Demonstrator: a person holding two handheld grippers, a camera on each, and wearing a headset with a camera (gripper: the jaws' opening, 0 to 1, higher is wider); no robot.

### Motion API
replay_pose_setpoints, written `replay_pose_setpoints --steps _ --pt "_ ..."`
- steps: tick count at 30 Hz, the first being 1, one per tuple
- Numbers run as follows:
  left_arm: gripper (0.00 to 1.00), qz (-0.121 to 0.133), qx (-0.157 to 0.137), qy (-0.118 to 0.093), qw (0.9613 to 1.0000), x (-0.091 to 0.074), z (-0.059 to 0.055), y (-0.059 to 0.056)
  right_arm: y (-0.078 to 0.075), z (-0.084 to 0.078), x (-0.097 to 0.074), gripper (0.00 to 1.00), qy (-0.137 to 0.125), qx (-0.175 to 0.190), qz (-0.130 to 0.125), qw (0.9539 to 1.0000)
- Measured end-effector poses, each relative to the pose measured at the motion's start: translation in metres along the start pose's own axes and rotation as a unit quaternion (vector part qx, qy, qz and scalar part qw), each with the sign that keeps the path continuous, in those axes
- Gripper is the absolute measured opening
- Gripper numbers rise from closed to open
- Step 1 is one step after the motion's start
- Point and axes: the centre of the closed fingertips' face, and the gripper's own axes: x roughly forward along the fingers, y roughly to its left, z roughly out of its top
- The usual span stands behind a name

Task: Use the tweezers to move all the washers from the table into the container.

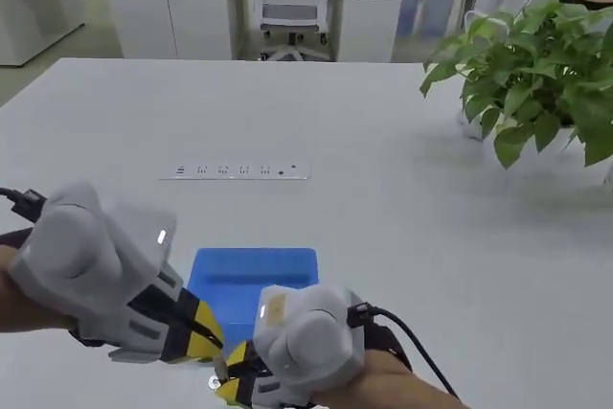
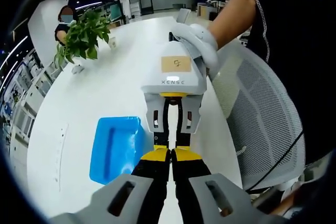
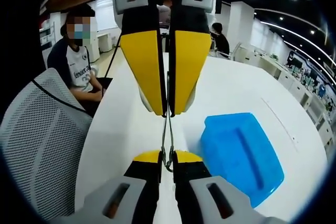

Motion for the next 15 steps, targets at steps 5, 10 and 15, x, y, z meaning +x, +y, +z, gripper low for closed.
replay_pose_setpoints --steps 5,10,15 --pt "0.06 0.001 0.002 0.0 1.0 -0.005 0.004 0.004 -0.006 0.007 -0.006 0.09 -0.004 -0.001 -0.009 1.0" --pt "0.05 0.001 0.009 0.0 1.0 -0.01 0.01 0.01 -0.014 0.013 -0.01 0.09 -0.006 -0.005 -0.016 0.9998" --pt "0.05 0.005 0.012 0.001 0.9999 -0.014 0.013 0.019 -0.023 0.016 -0.013 0.09 -0.009 -0.002 -0.023 0.9997"
